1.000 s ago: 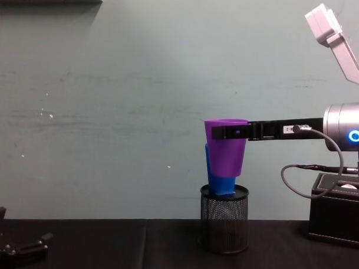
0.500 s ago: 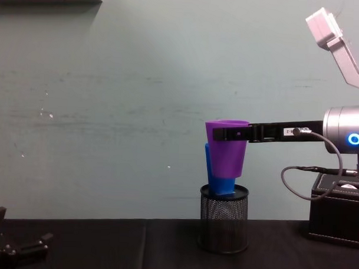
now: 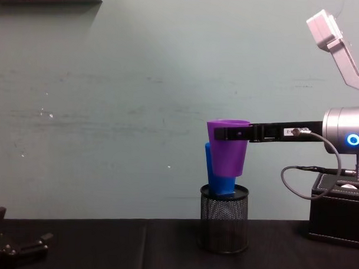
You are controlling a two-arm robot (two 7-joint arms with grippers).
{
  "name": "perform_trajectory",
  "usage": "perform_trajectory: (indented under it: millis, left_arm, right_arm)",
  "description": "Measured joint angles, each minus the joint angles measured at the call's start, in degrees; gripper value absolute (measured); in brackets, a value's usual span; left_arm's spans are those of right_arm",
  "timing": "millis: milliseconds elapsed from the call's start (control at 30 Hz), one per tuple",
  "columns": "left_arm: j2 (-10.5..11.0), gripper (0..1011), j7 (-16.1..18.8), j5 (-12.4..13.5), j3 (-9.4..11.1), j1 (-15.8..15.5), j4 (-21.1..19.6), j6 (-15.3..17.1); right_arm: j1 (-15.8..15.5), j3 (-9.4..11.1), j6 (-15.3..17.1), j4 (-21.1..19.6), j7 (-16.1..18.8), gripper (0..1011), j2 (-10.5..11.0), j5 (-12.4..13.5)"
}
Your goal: Pick up one cup with a gripper and tap it against the other cup.
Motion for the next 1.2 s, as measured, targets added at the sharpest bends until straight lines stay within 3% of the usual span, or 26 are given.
perform_trajectory:
  millis: [1200]
  left_arm:
    - [0.0,1004,0.0,0.0,0.0,0.0,0.0,0.0]
  right_arm:
    - [0.55,0.04,-0.52,1.13,0.78,726,-0.37,-0.47]
